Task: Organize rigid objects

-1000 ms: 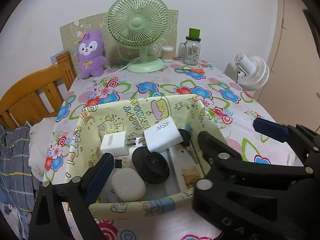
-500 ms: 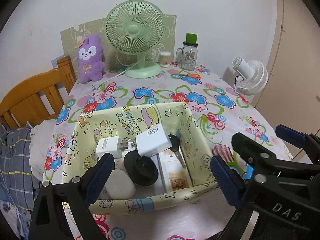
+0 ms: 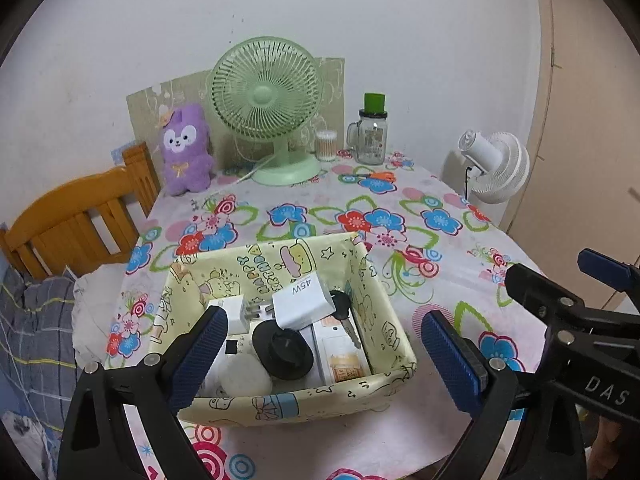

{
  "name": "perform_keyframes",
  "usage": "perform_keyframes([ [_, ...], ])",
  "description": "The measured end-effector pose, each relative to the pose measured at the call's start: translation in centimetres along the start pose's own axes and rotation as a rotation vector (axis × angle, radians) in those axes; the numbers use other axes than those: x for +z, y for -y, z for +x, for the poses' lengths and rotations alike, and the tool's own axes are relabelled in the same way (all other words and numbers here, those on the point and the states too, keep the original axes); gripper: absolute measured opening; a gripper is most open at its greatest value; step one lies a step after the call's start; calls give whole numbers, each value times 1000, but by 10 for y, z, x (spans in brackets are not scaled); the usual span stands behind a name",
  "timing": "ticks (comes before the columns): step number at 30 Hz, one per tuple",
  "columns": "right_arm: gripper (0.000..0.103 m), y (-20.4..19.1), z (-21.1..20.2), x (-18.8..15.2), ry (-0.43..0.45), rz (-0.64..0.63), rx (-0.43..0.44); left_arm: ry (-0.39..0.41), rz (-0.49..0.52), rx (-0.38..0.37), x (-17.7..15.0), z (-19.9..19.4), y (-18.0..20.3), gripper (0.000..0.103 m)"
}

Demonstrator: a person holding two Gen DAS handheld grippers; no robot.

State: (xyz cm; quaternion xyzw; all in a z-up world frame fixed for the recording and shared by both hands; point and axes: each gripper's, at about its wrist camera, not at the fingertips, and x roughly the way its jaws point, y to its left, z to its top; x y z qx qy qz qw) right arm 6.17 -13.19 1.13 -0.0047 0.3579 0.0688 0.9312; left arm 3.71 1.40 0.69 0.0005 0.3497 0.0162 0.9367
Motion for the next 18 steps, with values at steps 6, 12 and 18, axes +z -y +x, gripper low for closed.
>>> perform_keyframes([
  [6,96,10,-15,1,38,8,-15,30,9,-20,4,-15,6,99],
  [12,97,14,-37,2,86,-1,-51,64,10,-42,6,-30,9,100],
  [18,100,18,-54,0,130,7,-44,96,12,-41,6,-45,10,100],
])
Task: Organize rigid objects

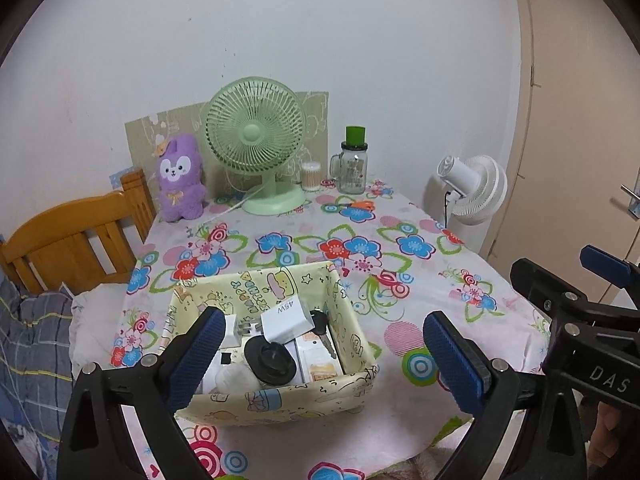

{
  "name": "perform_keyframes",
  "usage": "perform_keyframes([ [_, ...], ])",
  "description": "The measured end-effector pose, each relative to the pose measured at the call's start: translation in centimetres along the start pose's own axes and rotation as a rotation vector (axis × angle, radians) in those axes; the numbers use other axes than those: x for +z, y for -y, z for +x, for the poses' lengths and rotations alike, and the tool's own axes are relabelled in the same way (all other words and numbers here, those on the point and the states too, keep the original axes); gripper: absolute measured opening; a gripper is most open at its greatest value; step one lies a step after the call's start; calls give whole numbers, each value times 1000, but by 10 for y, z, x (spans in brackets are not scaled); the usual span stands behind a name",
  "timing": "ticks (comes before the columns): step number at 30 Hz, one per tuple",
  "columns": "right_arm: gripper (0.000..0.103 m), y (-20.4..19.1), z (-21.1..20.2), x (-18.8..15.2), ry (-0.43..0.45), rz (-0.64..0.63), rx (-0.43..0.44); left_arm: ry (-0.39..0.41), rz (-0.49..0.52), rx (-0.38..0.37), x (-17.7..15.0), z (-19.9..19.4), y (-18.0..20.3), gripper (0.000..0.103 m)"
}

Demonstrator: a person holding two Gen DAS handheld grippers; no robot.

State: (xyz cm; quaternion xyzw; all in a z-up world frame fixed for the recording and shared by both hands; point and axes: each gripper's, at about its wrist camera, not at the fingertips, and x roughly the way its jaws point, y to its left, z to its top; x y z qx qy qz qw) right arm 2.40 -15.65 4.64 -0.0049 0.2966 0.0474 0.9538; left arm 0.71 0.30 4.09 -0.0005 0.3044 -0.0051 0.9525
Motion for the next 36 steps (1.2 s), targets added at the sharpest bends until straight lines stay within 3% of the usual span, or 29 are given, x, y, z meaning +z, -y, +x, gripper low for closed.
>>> perform_keyframes([
  [19,102,5,-17,-1,65,38,-6,55,-21,-8,1,-17,-11,103],
  [22,102,3,-15,-1,60,19,-20,54,-62,-7,2,-18,-18,103],
  [36,102,0,-9,-3,51,30,-1,34,-40,12,1,-11,-17,103],
])
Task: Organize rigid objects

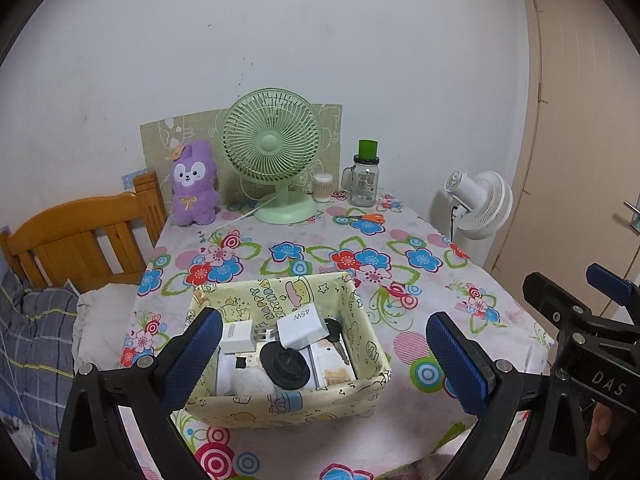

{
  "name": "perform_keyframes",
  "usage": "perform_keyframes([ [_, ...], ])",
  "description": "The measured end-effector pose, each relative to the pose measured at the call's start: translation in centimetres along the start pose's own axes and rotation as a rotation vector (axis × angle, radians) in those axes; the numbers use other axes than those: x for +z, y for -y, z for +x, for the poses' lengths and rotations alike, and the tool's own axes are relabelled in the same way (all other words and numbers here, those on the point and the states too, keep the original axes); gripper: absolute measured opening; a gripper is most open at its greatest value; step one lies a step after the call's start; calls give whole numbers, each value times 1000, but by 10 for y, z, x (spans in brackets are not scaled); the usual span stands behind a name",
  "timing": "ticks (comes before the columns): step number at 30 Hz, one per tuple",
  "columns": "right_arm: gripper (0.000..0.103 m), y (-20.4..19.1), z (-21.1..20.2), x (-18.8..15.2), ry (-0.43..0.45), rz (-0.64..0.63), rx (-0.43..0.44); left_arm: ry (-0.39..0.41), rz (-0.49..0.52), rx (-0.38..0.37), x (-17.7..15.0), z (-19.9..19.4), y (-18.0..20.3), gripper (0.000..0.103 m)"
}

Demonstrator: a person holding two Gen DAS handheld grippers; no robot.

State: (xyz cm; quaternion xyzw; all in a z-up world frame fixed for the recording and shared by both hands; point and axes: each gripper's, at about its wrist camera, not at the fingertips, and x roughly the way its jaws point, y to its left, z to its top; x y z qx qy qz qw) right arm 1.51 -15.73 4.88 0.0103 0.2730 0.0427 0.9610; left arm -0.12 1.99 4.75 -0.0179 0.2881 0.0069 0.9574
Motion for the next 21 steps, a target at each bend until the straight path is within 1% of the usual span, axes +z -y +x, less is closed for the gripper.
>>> perform_keyframes([
  [11,102,-1,2,0,3,2,-5,15,26,-9,0,1,1,103],
  [21,102,-1,3,1,3,4,-4,11,23,-16,1,3,1,103],
])
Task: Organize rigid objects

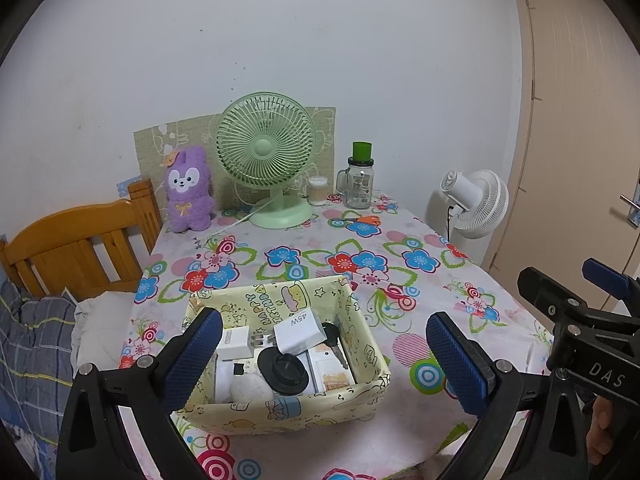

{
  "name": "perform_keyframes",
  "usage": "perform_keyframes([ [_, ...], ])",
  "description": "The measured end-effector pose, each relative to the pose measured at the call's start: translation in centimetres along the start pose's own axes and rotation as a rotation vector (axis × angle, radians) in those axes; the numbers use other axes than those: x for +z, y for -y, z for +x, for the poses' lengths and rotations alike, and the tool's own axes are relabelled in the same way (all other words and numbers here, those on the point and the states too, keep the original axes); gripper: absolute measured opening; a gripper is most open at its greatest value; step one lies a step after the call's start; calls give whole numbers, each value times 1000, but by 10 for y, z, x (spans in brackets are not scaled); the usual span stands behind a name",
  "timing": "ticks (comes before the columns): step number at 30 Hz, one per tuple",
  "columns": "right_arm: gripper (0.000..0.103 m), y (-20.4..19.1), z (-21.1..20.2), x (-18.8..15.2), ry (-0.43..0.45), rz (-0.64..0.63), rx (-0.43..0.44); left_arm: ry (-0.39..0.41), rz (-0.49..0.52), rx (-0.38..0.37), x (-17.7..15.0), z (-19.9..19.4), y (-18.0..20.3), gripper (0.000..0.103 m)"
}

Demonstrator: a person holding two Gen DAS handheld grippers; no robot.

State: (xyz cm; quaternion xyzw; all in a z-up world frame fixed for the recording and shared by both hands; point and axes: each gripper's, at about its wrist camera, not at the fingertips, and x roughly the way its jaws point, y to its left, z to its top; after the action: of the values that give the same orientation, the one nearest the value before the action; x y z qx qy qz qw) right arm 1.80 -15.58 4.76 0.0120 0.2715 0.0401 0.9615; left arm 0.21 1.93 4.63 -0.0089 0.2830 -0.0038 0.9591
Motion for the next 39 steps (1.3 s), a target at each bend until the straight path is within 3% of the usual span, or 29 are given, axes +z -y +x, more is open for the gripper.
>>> perform_keyframes([
  [39,102,0,0,0,-1,1,-1,-7,-2,-10,-2,5,-2,103],
])
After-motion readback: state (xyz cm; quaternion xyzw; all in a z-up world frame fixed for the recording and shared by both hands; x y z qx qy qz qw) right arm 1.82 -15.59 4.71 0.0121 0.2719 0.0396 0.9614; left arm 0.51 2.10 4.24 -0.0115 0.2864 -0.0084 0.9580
